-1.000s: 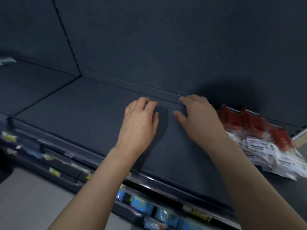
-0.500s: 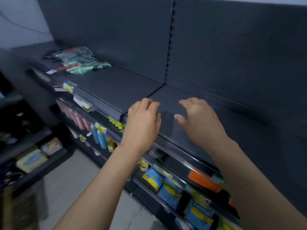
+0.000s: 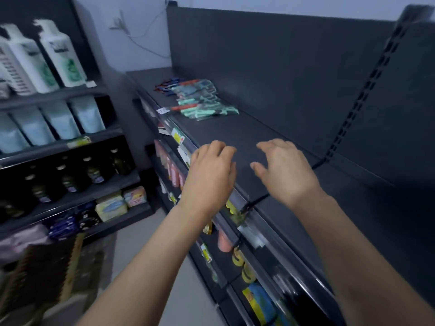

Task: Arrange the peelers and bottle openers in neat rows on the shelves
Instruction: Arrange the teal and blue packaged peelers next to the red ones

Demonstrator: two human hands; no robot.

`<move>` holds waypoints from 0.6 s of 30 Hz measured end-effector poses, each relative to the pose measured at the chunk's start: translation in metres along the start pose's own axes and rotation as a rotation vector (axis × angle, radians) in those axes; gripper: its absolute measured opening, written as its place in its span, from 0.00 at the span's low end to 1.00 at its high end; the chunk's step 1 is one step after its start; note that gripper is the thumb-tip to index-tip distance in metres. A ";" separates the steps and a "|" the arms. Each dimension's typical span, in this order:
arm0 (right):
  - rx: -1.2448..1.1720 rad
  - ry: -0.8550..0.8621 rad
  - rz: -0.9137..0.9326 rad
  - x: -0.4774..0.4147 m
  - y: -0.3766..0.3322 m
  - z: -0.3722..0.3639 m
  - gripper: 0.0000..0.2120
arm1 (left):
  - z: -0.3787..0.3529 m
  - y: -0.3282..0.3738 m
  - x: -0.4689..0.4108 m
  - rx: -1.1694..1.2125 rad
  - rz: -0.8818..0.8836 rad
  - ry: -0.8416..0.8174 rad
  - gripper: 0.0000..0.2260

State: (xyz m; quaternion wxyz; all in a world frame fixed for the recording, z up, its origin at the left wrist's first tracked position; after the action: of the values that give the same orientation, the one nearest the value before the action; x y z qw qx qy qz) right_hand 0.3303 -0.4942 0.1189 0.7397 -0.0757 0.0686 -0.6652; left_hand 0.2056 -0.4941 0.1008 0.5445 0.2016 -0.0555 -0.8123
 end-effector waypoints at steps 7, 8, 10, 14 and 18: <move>-0.001 0.019 0.090 -0.063 -0.004 0.004 0.17 | 0.000 -0.024 -0.045 -0.027 0.067 0.027 0.12; 0.001 0.014 0.091 -0.069 -0.003 0.003 0.17 | 0.000 -0.026 -0.050 -0.034 0.074 0.025 0.13; 0.005 0.006 0.090 -0.082 -0.002 0.001 0.16 | -0.001 -0.032 -0.060 -0.040 0.081 0.026 0.13; 0.004 -0.001 0.098 -0.108 -0.005 -0.004 0.16 | -0.002 -0.048 -0.077 -0.054 0.090 0.013 0.14; 0.007 -0.004 0.114 -0.135 -0.019 -0.009 0.16 | -0.001 -0.070 -0.093 -0.064 0.094 0.024 0.14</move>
State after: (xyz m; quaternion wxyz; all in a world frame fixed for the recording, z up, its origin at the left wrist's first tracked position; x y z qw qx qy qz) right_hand 0.2958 -0.3623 0.1140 0.7767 -0.0707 0.0689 -0.6221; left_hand 0.1759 -0.3811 0.1034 0.5888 0.1910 -0.0324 -0.7847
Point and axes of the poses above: each hand's wrist, its own x-axis away from the middle knuckle, its own z-axis out of the back of the hand, y = z × x, the point moved 6 cm from there along -x, towards the middle knuckle, and after that the axes turned 13 degrees about -y, right-handed, at the moved point
